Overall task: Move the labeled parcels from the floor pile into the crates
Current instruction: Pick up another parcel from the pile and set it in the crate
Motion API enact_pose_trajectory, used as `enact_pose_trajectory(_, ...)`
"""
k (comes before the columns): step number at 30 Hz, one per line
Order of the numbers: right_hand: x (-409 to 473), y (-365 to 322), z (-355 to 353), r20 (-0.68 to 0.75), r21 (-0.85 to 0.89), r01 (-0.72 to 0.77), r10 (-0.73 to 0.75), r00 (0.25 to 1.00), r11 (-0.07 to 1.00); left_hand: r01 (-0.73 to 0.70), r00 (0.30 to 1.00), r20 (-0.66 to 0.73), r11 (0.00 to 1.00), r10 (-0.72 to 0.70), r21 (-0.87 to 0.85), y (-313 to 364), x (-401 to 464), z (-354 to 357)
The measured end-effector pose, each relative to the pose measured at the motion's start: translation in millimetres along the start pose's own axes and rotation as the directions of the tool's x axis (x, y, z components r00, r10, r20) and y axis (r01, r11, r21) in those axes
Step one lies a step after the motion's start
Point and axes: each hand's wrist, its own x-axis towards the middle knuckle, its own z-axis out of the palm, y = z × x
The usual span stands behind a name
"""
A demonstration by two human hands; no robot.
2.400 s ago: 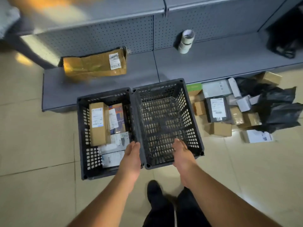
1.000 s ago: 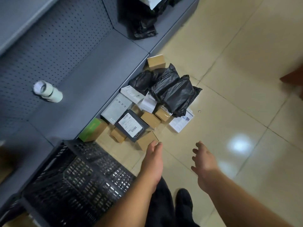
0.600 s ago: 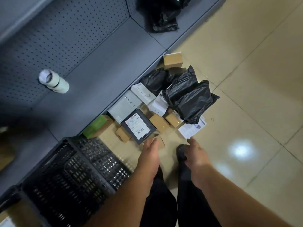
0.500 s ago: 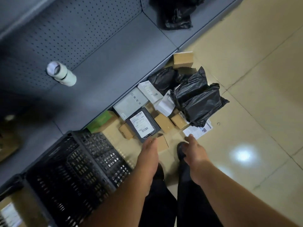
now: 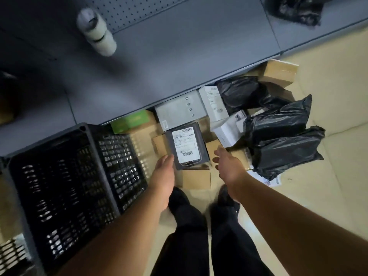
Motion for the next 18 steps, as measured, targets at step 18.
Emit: enact_pose_trajectory(18, 216, -86, 70, 0.020, -0.726, 0.286, -0.397, 0.917, 0.625, -0.071, 0.992, -0.105, 0.997, 0.066, -0.040, 20, 229, -9)
